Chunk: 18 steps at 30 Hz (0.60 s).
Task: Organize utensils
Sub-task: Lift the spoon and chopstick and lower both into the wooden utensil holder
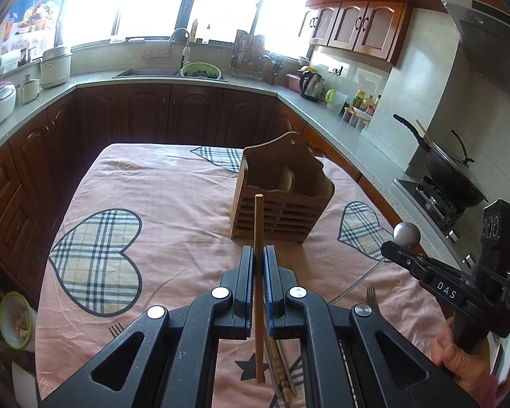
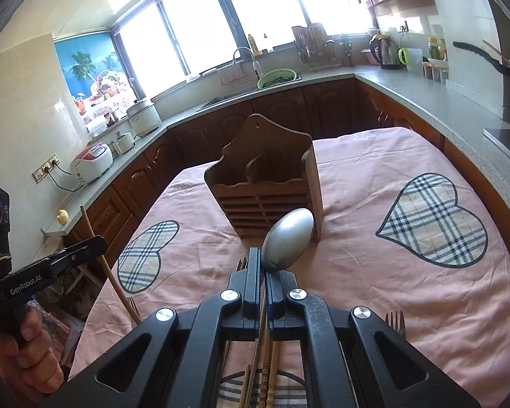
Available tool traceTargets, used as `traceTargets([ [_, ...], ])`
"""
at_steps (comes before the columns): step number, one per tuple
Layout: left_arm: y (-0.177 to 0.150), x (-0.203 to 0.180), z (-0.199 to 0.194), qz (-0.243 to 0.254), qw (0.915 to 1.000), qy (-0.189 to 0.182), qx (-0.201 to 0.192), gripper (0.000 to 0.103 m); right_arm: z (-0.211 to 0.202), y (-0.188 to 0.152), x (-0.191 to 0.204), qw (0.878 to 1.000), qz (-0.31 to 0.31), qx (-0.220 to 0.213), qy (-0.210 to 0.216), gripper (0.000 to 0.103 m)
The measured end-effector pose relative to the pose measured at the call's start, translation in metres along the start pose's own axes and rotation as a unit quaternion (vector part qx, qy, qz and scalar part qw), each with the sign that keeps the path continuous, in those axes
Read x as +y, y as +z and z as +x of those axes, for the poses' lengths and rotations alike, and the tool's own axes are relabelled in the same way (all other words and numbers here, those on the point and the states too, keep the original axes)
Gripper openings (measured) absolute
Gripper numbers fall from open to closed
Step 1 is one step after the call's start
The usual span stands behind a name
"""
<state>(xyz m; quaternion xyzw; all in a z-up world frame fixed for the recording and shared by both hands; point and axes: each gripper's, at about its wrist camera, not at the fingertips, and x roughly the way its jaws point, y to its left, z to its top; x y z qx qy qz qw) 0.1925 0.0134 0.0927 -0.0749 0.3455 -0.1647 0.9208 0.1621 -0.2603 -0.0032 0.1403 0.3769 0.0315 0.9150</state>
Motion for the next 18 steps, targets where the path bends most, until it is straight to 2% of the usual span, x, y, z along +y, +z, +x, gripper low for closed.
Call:
traceTargets([
  [9,0.012,0.001,-0.014,0.003,0.9986,-0.002,-0.053,0.004,-0.005,0.016,-0.003,1.0,-0.003,-0.029,-0.005,0.002],
  [18,0.031,0.002,-0.005,0.0,0.9959,0.002,-0.09,0.004,-0.005,0.05,-0.006,0.997,-0.014,-0.069,-0.019,0.002],
])
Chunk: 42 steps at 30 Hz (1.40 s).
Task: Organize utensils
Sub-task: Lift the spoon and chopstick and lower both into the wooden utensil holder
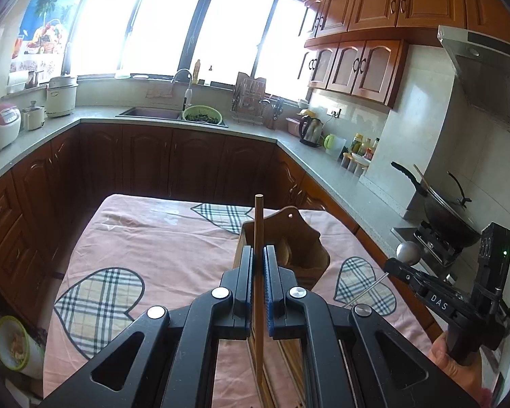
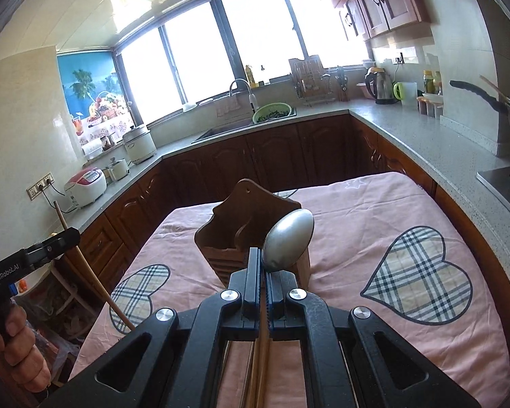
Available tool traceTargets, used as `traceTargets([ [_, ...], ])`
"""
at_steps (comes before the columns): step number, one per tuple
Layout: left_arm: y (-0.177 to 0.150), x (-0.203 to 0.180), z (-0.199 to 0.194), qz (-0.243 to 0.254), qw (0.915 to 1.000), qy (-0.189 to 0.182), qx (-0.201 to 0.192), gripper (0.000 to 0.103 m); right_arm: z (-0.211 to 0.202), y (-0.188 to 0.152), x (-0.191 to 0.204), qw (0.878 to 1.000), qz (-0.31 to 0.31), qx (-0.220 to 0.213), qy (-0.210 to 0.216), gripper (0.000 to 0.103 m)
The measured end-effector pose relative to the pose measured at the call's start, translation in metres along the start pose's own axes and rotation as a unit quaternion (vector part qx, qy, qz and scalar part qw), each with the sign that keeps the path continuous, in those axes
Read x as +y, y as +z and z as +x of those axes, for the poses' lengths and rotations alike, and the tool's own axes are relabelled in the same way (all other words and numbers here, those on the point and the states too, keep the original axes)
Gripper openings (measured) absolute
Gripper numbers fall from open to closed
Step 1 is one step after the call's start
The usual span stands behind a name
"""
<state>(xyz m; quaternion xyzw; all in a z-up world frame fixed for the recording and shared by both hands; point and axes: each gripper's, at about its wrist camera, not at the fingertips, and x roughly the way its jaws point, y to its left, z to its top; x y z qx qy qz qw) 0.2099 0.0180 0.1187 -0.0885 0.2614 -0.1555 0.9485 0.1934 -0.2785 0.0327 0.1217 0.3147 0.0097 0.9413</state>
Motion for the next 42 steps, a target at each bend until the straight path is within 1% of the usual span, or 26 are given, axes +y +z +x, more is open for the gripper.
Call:
traceTargets([
  [5,0.009,0.002,0.009,-0.004,0.9998,-0.002,-0.019,0.004,0.003,0.018,0.0,1.0,-0.008,-0.024,-0.008,0.002],
  [10,0.017,0.002,0.015,-0.013,0.9984,-0.007,-0.055,0.004,0.006,0.033,-0.001,0.999,-0.012,-0.044,-0.013,0.002],
  [14,0.021,0.008,0.028,-0.019,0.9963,-0.007,-0.083,0.004,0.01,0.044,0.0,0.998,-0.017,-0.062,-0.019,0.002],
  [20,0.031,0.013,0.061,-0.034,0.9925,-0.005,-0.117,0.004,0.029,0.062,-0.004,0.996,-0.022,-0.076,-0.034,0.002],
  [24,0.032,0.013,0.099,-0.037,0.991,0.01,-0.128,0.004,0.05,0.069,-0.007,0.996,-0.024,-0.075,-0.04,0.002],
  [28,0.018,0.011,0.149,-0.039,0.9923,0.023,-0.116,0.004,0.078,0.065,-0.01,0.996,-0.033,-0.062,-0.05,0.002],
  [34,-0.007,0.01,0.228,-0.051,0.9942,0.042,-0.085,0.004,0.117,0.046,-0.016,0.998,-0.029,-0.03,-0.051,0.002],
  [37,-0.016,0.009,0.257,-0.055,0.9944,0.048,-0.076,0.004,0.13,0.04,-0.018,0.998,-0.028,-0.018,-0.053,0.002],
  [38,-0.011,0.009,0.265,-0.055,0.9945,0.049,-0.074,0.004,0.133,0.038,-0.019,0.998,-0.03,-0.015,-0.054,0.002],
  [41,-0.013,0.006,0.29,-0.058,0.9952,0.052,-0.06,0.004,0.142,0.032,-0.02,0.998,-0.034,-0.003,-0.059,0.002],
  [42,-0.011,0.007,0.293,-0.059,0.9955,0.05,-0.055,0.004,0.145,0.031,-0.021,0.998,-0.033,0.002,-0.059,0.002],
])
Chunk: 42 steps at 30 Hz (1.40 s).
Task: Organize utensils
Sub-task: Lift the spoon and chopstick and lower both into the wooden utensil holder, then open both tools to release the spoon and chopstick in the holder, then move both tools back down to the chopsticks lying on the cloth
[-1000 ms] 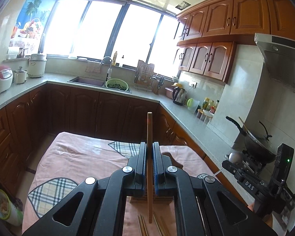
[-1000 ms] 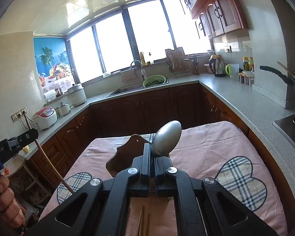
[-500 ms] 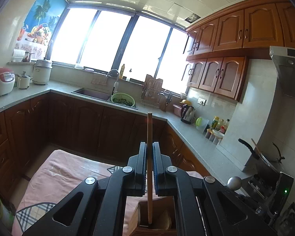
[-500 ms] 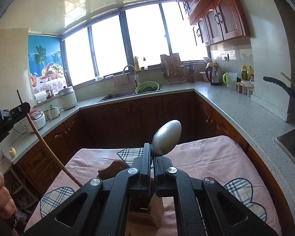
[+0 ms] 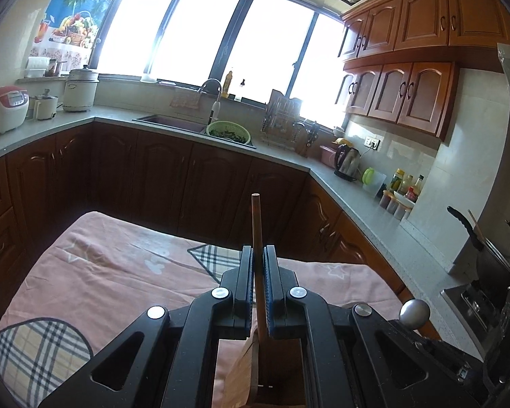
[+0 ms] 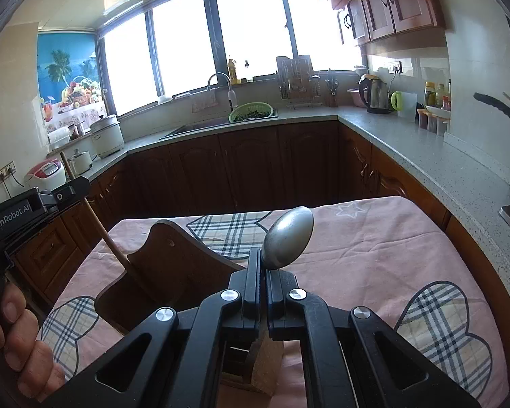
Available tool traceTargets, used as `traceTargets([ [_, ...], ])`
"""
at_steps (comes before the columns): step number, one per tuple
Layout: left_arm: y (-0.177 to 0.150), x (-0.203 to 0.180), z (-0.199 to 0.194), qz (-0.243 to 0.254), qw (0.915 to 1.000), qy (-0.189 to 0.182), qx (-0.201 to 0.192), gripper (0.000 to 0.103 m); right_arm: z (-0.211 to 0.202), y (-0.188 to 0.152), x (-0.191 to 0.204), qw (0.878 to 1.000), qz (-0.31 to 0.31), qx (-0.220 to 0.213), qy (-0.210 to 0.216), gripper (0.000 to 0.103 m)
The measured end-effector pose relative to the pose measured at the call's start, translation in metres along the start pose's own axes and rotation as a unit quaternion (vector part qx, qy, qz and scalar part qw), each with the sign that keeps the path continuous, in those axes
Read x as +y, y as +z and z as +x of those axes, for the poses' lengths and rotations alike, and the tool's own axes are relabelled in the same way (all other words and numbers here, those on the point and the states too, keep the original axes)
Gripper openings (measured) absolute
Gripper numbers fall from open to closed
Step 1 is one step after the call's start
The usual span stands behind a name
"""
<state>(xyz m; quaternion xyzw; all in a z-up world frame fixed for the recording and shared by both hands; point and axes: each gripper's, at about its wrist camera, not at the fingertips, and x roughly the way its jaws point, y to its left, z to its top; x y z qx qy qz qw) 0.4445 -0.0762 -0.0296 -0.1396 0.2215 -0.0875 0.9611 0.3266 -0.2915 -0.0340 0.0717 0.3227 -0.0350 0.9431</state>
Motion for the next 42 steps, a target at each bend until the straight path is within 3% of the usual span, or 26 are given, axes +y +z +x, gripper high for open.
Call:
traceTargets([
  [7,0.013,-0.009,0.002,0.019,0.9998,0.0,0.001,0.005,0.0,0.0,0.001,1.0,-0.005,0.003,-0.002,0.002],
  [13,0.018,0.005,-0.011,0.019,0.9998,0.0,0.011,0.006,0.0,0.0,-0.004,1.0,0.009,0.009,0.009,0.007],
  [15,0.018,0.01,-0.019,0.02,0.9997,0.001,0.015,0.01,0.0,0.0,-0.005,1.0,0.011,0.011,0.01,0.007],
  [17,0.02,0.013,-0.025,0.02,0.9997,0.002,0.015,0.025,0.0,-0.001,-0.006,1.0,0.015,0.014,0.014,0.008],
  [20,0.02,0.014,-0.032,0.02,0.9997,0.004,0.015,0.037,-0.002,-0.001,-0.008,0.999,0.026,0.018,0.02,0.012],
  [22,0.02,0.016,-0.036,0.017,0.9996,0.006,0.019,0.048,-0.005,-0.002,-0.01,0.999,0.032,0.017,0.021,0.023],
  [24,0.02,0.017,-0.041,0.016,0.9996,0.008,0.02,0.051,-0.01,-0.003,-0.012,0.999,0.039,0.016,0.027,0.033],
  [27,0.016,0.023,-0.056,0.006,0.9996,0.016,0.022,0.072,-0.021,-0.004,-0.016,0.998,0.049,0.01,0.033,0.043],
  [29,0.014,0.026,-0.07,0.002,0.9996,0.022,0.019,0.085,-0.03,-0.004,-0.017,0.998,0.055,0.008,0.04,0.055],
  [31,0.01,0.03,-0.087,0.001,0.9996,0.023,0.016,0.086,-0.041,-0.006,-0.019,0.998,0.057,0.001,0.042,0.075],
  [36,-0.004,0.034,-0.127,-0.009,0.9995,0.022,0.02,0.09,-0.071,-0.015,-0.016,0.996,0.061,-0.015,0.057,0.083],
  [42,-0.018,0.038,-0.172,-0.011,0.999,0.021,0.037,0.09,-0.101,-0.033,-0.007,0.996,0.057,-0.019,0.07,0.084],
])
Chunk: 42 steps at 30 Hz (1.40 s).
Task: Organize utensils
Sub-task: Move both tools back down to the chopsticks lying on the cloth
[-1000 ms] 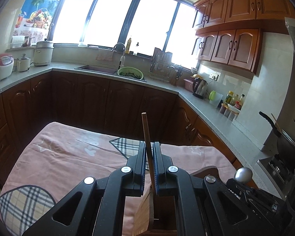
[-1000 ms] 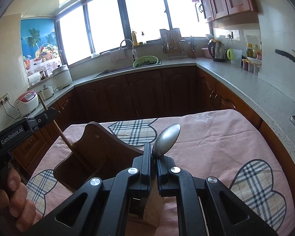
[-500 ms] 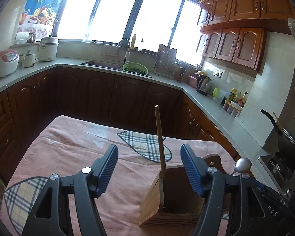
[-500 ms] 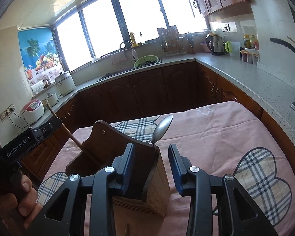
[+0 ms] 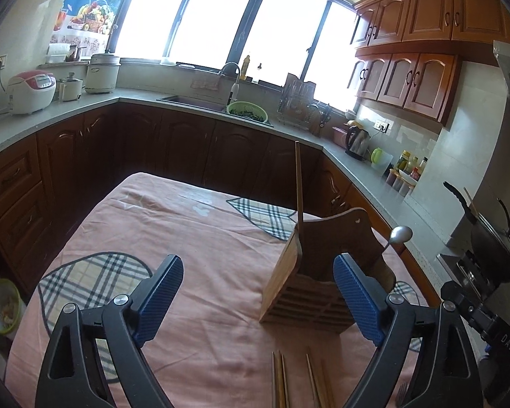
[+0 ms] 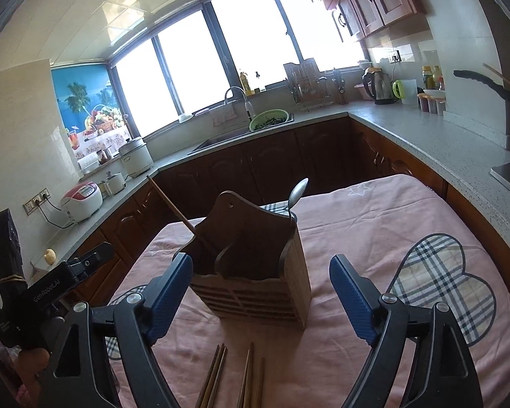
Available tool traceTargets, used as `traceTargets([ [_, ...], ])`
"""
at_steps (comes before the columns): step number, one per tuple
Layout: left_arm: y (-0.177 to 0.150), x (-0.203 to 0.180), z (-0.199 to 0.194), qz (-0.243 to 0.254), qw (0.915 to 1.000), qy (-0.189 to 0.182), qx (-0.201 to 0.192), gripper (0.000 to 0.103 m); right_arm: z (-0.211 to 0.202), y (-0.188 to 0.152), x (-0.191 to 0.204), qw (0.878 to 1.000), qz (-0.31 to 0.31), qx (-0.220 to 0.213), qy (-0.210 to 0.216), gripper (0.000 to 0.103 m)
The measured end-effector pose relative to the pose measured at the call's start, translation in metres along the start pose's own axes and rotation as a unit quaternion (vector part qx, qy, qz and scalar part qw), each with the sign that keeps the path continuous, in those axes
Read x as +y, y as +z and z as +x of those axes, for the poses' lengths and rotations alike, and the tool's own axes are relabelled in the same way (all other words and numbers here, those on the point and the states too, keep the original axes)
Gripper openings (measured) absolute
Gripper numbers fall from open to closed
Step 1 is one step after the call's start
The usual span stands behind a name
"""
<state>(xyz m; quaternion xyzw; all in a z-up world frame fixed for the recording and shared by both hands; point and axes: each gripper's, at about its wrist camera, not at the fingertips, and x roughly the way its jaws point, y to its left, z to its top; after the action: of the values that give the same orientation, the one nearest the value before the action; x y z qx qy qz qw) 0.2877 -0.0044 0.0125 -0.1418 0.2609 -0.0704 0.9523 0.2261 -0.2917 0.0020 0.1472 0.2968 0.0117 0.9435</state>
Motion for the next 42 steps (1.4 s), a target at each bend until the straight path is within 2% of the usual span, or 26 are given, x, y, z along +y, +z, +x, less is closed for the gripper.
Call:
traceTargets([
  [13,-0.038,0.013,-0.073,-0.013,0.9983,0.006,0.056,0.09,-0.058,-0.052,0.006,1.0,0.003,0.019,0.006,0.084],
  [24,-0.053,0.006,-0.103,0.0,0.9969,0.014,0.077,0.09,-0.085,-0.092,-0.001,0.999,0.013,0.046,-0.006,0.084],
  [32,-0.054,0.001,-0.103,0.014,0.9948,0.032,0.096,0.089,-0.089,-0.105,0.0,0.998,0.006,0.06,-0.013,0.084],
  [42,-0.048,-0.007,-0.063,0.05,0.9865,0.057,0.145,0.088,-0.062,-0.106,0.002,0.997,-0.006,0.082,-0.01,0.084],
])
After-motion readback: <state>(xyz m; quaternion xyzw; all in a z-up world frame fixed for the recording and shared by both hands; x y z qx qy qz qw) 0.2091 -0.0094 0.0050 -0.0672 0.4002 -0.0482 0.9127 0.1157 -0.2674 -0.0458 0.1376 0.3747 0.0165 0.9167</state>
